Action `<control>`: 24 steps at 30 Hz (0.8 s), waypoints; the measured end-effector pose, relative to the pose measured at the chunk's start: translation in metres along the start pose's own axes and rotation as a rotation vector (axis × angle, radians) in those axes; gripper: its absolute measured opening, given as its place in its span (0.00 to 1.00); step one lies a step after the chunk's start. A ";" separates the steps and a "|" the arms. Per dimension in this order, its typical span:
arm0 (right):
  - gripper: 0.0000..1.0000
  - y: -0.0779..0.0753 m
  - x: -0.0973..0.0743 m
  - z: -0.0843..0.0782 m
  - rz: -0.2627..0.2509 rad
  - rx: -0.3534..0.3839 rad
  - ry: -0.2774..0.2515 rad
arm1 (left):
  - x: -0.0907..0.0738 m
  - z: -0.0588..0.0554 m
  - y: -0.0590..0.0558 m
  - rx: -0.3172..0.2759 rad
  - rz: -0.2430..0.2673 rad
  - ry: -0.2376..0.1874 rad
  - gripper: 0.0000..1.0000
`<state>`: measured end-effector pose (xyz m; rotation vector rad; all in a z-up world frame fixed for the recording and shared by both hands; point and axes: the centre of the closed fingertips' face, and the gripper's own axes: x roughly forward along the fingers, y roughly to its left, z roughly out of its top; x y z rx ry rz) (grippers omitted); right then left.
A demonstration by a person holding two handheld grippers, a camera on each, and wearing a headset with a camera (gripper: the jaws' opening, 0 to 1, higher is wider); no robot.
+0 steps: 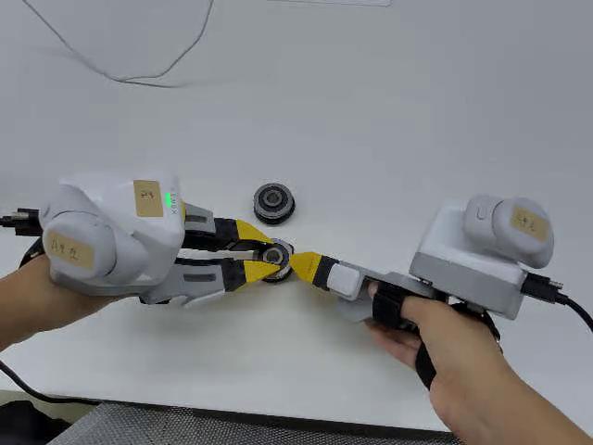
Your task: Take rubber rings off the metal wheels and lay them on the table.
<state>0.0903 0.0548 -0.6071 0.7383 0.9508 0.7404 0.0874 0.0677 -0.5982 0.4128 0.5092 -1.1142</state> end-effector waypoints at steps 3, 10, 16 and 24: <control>0.00 0.001 0.000 0.000 0.006 -0.006 0.002 | 0.000 0.000 0.000 -0.001 -0.001 0.000 0.13; 0.00 0.004 0.002 0.000 0.017 -0.011 0.006 | 0.000 0.000 0.000 -0.004 0.001 0.000 0.13; 0.00 0.007 0.003 -0.001 0.026 -0.018 0.012 | 0.000 0.000 0.000 -0.008 0.000 -0.001 0.12; 0.00 0.011 0.004 -0.002 0.043 -0.021 0.021 | 0.000 0.000 0.000 -0.009 0.000 -0.004 0.12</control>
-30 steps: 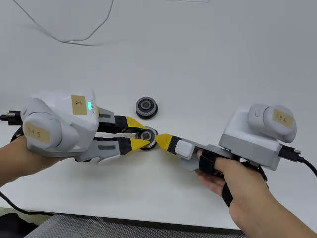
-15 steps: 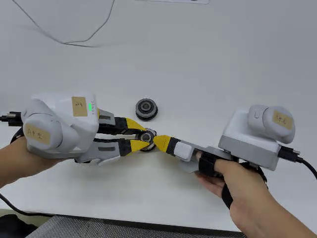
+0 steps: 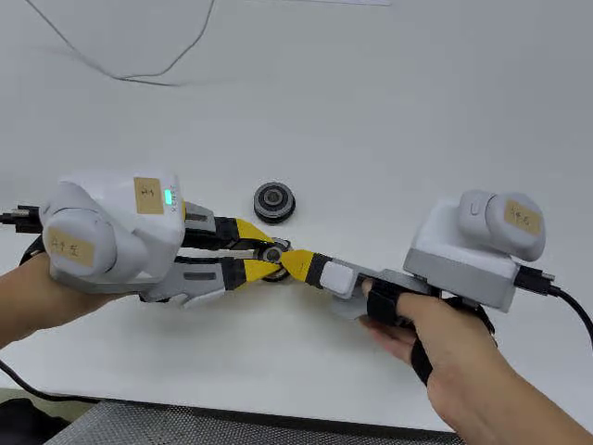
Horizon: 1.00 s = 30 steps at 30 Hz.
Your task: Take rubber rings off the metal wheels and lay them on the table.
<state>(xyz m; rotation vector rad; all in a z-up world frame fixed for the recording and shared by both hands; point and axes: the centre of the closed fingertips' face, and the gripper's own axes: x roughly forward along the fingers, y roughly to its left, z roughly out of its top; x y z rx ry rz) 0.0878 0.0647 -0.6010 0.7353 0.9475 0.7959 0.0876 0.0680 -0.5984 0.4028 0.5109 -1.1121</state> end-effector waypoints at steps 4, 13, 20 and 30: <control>0.00 0.006 0.002 -0.001 0.012 -0.004 0.006 | 0.000 0.000 0.000 0.001 0.000 0.001 0.12; 0.00 0.007 -0.001 0.000 0.011 -0.025 0.002 | 0.000 0.001 -0.001 0.005 0.002 -0.001 0.13; 0.00 0.008 -0.002 0.000 0.012 -0.036 -0.002 | 0.001 0.001 -0.001 0.010 0.007 -0.003 0.13; 0.00 0.011 -0.003 0.000 0.014 -0.025 -0.006 | 0.000 0.001 -0.001 0.011 0.026 -0.001 0.13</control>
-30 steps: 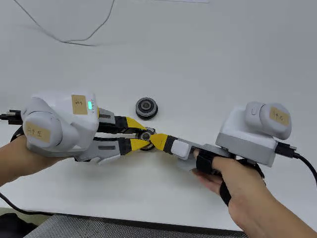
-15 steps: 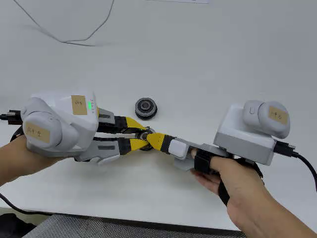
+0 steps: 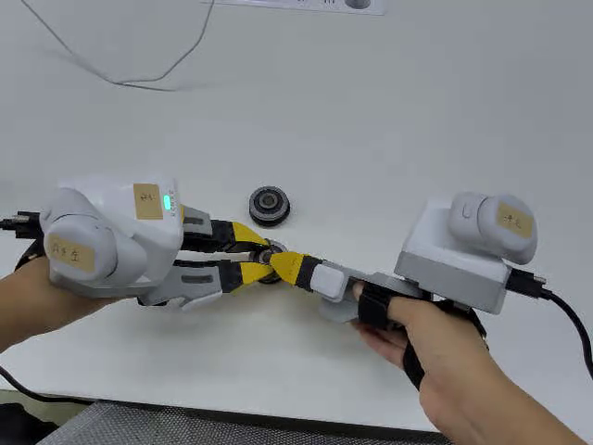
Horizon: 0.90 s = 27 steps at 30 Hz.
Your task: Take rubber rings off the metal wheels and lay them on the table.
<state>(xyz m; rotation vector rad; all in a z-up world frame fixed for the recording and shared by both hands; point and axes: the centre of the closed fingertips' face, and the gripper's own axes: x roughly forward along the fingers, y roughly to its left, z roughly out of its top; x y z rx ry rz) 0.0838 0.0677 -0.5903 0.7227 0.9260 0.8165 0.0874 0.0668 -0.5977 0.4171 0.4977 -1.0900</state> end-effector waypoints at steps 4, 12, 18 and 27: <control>0.00 -0.001 -0.001 0.000 -0.009 0.003 -0.005 | 0.000 0.000 0.000 0.009 0.006 0.003 0.13; 0.01 -0.003 0.001 0.001 -0.019 0.018 -0.011 | -0.003 0.001 0.002 -0.009 0.012 0.009 0.15; 0.01 -0.003 0.003 0.003 -0.022 0.013 -0.011 | -0.012 0.004 0.005 -0.020 0.023 -0.006 0.18; 0.01 0.010 0.004 0.007 0.028 0.028 -0.026 | -0.027 0.011 0.017 -0.059 0.073 -0.053 0.22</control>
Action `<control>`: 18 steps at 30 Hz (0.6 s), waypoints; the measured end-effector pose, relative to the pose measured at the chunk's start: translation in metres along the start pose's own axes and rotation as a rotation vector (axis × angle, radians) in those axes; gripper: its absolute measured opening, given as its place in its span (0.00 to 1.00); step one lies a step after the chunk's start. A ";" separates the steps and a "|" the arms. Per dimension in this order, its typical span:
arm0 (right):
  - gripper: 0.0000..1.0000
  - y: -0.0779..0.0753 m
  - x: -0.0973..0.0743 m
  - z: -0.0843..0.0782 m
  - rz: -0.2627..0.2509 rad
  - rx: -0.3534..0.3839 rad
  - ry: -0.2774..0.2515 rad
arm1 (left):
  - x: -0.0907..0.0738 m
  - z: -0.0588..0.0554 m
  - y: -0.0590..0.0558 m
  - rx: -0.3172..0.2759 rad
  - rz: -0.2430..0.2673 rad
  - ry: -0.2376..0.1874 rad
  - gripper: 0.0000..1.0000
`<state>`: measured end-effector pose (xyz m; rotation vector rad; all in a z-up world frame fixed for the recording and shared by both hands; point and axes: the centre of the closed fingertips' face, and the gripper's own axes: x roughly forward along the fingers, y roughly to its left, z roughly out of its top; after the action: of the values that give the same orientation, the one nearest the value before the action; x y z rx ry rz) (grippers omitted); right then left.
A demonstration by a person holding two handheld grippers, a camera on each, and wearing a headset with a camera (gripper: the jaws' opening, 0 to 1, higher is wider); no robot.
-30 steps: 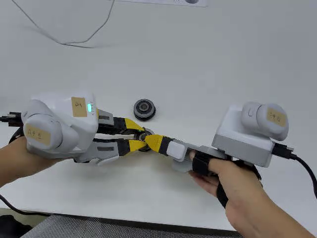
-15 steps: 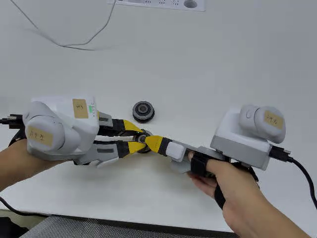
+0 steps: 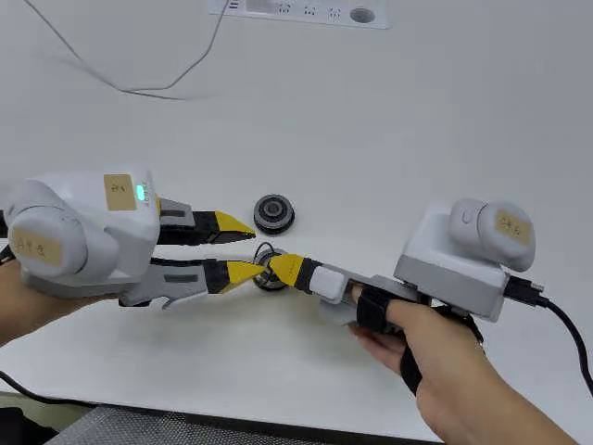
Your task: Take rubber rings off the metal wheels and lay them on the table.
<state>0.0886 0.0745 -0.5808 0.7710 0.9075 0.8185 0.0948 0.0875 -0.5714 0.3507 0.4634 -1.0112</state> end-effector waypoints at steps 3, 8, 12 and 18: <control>0.01 0.005 -0.001 0.006 0.016 0.007 -0.021 | -0.003 0.005 0.006 0.000 0.023 -0.016 0.22; 0.01 -0.003 -0.013 0.023 -0.014 0.009 -0.068 | -0.003 0.005 0.009 0.027 0.031 0.000 0.22; 0.01 -0.018 -0.027 0.029 -0.063 0.016 -0.093 | 0.000 0.006 0.008 0.025 0.028 -0.004 0.22; 0.01 -0.046 -0.042 0.028 -0.152 0.037 -0.108 | 0.005 0.010 0.005 0.029 0.023 -0.011 0.22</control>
<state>0.1100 0.0107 -0.5935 0.7615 0.8747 0.6222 0.1033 0.0820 -0.5652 0.3755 0.4341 -0.9977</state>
